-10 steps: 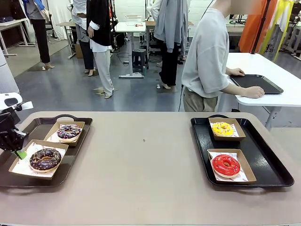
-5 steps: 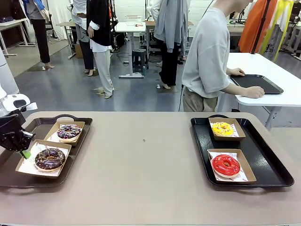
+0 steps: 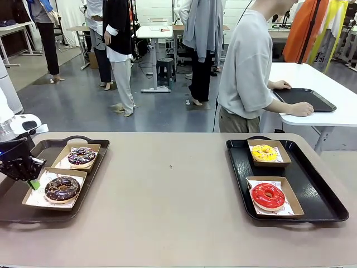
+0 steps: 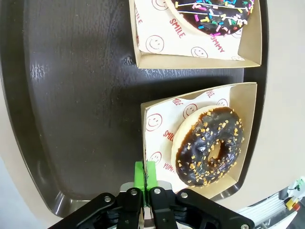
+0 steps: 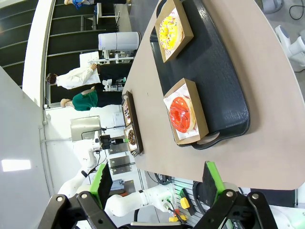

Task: Individually package the donuts and arrange them on the tray.
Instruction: Place the picked Paper togo box on the Handle tray.

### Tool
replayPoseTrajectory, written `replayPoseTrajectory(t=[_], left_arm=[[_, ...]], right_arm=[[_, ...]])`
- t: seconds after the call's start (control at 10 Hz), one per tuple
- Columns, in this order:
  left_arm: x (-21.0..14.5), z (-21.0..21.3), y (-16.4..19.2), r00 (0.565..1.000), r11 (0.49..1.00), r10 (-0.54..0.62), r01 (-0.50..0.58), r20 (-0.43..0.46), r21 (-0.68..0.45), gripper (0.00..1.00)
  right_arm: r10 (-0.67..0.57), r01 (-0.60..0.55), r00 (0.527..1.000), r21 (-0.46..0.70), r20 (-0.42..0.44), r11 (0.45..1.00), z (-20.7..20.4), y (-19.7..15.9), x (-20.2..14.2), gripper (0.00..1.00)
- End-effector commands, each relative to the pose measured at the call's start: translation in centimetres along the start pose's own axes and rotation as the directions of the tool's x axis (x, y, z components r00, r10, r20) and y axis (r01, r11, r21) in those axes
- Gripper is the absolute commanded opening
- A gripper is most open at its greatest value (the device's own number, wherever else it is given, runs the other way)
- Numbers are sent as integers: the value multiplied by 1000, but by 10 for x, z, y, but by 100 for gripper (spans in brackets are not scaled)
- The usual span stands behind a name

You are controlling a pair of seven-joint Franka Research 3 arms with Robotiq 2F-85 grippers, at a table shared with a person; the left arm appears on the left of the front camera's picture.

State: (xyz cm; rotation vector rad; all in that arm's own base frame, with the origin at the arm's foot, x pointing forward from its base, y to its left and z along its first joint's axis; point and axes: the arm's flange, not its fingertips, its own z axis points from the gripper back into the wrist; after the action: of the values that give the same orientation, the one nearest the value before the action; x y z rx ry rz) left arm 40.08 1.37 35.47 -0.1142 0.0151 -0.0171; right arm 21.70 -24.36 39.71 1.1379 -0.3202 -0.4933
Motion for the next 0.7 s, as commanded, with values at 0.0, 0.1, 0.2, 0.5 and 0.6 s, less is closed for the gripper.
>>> replayPoseTrajectory(t=[0.0,0.1,0.2,0.5,0.6], left_arm=[[6,-1,-6,1000,999,14,-14,3,49,1],[6,-2,-7,1000,999,7,-7,-1,52,40],[6,-2,-6,1000,998,9,-9,-2,58,58],[4,-1,-6,1000,998,0,0,-5,67,100],[2,-1,-6,1000,998,-8,9,-14,67,43]], right_arm=[[0,0,1000,8,-1,1000,0,0,-1,100],[0,0,1000,8,-1,1000,0,0,-1,100],[0,0,1000,8,-1,1000,0,0,-1,100],[0,0,1000,8,-1,1000,0,0,-1,100],[0,0,1000,8,-1,1000,0,0,-1,100]])
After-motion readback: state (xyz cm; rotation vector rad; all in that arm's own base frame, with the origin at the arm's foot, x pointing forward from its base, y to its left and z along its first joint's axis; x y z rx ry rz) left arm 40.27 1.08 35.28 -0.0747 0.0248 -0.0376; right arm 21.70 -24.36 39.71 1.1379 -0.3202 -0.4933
